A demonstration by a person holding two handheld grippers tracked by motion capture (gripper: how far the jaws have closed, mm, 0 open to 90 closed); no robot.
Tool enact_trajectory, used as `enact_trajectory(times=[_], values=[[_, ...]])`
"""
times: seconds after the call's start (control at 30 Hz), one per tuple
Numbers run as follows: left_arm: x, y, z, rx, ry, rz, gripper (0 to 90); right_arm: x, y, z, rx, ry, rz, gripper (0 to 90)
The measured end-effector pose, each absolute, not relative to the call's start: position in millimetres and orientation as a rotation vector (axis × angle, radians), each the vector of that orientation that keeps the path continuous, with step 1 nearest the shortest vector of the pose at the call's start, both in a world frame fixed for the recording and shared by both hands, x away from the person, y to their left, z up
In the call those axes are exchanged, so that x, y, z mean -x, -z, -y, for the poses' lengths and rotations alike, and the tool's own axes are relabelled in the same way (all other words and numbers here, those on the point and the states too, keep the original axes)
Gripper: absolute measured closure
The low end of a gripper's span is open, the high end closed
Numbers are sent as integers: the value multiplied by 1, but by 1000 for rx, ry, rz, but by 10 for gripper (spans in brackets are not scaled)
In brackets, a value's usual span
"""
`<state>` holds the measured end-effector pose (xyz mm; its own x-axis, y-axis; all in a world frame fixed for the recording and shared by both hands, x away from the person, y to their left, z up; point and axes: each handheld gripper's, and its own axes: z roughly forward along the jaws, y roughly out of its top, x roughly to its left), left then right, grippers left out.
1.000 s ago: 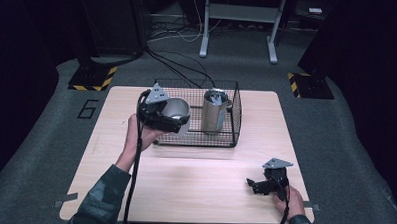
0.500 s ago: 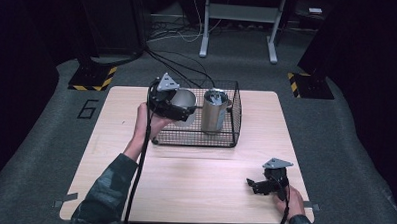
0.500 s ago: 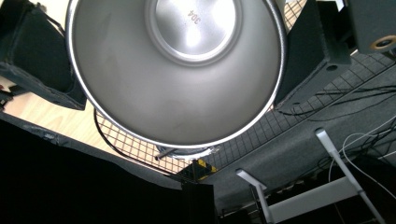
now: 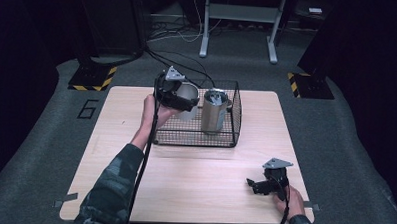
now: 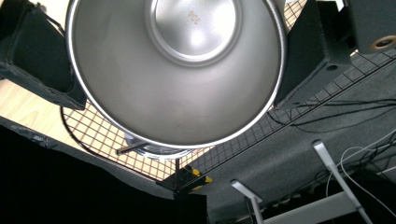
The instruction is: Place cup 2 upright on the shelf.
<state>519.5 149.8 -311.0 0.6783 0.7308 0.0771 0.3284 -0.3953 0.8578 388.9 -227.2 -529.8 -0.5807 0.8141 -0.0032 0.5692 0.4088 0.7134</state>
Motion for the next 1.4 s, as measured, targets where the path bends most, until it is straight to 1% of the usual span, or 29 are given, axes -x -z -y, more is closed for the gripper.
enact_trajectory(times=[0.67,1.4], values=[[-555,342,-145,-2056,-510,-890,63,-389,530,227,-1202,-975,-2316,0],[-574,373,-147,-2107,-473,-971,63,-389,530,227,-1196,-971,-2319,0]])
